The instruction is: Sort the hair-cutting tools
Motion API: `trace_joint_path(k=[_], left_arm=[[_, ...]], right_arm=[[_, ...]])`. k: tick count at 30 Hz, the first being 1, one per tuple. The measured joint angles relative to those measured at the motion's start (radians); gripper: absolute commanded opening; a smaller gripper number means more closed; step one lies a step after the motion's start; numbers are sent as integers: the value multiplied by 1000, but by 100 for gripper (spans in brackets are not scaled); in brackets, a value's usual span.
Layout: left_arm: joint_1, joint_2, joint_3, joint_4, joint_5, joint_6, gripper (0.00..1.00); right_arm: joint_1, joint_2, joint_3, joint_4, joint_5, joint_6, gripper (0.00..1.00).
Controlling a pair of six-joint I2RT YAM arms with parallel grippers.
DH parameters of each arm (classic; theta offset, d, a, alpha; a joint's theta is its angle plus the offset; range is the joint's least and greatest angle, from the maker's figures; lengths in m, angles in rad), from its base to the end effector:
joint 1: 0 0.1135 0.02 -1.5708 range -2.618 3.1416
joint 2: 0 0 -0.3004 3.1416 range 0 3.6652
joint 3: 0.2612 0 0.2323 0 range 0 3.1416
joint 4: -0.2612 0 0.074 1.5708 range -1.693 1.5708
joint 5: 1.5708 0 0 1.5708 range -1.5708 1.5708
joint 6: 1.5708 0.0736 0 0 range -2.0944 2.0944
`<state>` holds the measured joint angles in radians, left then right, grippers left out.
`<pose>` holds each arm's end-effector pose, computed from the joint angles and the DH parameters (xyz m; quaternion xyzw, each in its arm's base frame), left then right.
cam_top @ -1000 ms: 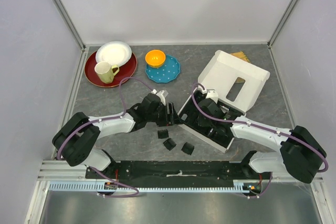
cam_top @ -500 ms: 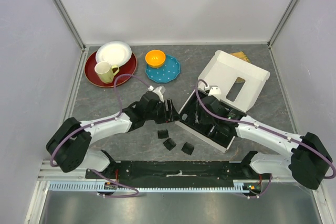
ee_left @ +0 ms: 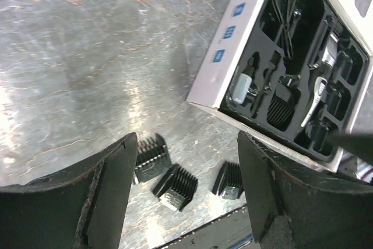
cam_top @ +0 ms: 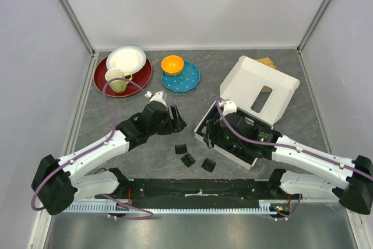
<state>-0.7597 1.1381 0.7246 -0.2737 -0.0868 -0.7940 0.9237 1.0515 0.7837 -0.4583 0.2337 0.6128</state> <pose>0.1766 -0.1590 0.2575 -0.0340 0.9027 -0.2715 0.3321 0.1415 0.1589 0.2761 -0.0930 0.9024 0.2064 0.3667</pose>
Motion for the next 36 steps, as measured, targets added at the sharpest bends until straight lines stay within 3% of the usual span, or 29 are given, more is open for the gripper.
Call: trace_joint_path(k=[4,8,22,29,36], left_arm=[[0,-74,2,-90,-77,2,76],[0,-126,12,-166,-151,2,77],[1,-148,35,-257,-237,3,77],[7,-148,35,-257,-252,3,77],[21,-142,56,-266,-252,3,77]], right_arm=[[169,-3,-20,-5,8,101,83],[232,15,-63,-14,37,260,82],[304,222,-49,-158,110,665,88],[308,287,-2,-188,116,778,88],[309,393,72,-223,113,875,77]])
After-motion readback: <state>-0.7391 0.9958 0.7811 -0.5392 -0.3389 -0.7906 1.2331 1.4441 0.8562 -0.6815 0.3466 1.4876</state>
